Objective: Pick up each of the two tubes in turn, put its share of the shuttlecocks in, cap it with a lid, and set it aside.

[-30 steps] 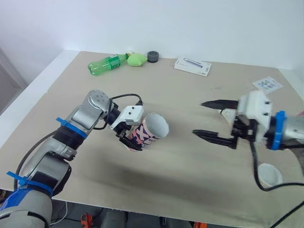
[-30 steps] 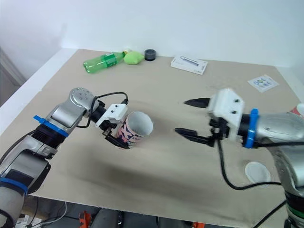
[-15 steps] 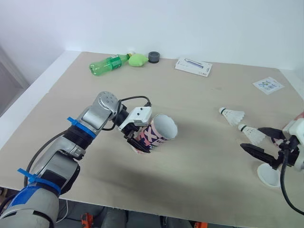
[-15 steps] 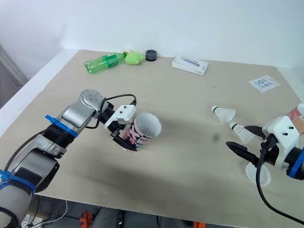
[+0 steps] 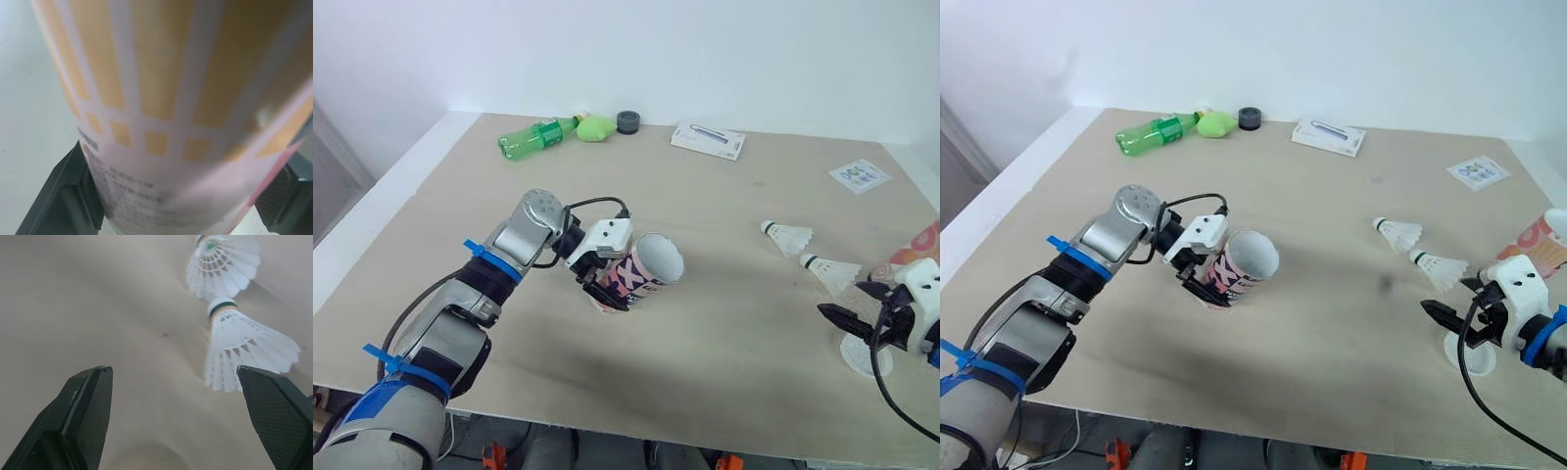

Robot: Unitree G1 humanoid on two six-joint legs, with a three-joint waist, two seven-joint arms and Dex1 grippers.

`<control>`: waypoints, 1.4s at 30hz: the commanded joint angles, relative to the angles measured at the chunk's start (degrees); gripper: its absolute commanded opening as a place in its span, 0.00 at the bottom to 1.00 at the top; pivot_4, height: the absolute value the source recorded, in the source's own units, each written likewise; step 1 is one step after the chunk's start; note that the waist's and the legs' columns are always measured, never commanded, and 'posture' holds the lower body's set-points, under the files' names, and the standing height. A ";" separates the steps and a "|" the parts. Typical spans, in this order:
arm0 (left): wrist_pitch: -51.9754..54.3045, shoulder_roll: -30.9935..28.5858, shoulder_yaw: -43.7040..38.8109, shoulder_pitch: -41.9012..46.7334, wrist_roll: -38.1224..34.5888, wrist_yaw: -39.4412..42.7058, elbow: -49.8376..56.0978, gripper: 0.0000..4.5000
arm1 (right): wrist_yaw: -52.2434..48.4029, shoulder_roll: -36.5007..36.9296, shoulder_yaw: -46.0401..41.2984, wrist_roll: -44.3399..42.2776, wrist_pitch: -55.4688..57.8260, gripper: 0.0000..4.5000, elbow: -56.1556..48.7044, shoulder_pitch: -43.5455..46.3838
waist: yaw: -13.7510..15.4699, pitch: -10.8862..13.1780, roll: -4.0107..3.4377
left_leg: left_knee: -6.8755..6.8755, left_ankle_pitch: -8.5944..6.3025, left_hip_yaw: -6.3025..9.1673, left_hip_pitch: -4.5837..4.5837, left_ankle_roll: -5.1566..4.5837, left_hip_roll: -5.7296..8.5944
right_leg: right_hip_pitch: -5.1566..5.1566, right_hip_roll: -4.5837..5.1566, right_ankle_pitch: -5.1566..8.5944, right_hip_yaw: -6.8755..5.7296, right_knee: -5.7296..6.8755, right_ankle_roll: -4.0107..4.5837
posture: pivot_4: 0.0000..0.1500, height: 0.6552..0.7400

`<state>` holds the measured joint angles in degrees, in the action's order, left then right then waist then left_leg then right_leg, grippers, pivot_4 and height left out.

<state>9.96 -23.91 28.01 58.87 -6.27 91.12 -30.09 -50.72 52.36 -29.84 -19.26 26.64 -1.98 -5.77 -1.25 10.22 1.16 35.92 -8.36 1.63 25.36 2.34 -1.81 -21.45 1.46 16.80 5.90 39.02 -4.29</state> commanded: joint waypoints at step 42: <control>2.67 0.66 -2.14 -1.28 2.83 -0.39 2.34 0.75 | -8.55 6.10 -1.03 -13.92 2.39 0.04 -20.42 7.69 | -0.14 0.02 -0.11 | -0.30 0.03 0.11 -0.04 -0.06 0.14 | 0.04 0.03 0.03 0.04 -0.04 -0.33 | 1.00 0.87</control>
<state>12.85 -23.50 25.46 57.37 -4.40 90.87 -27.38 -58.08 55.97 -31.24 -31.97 28.98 -15.26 1.89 -1.38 10.23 1.05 35.62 -8.33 1.73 25.34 2.29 -1.66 -21.44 1.50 16.93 5.94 38.98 -4.46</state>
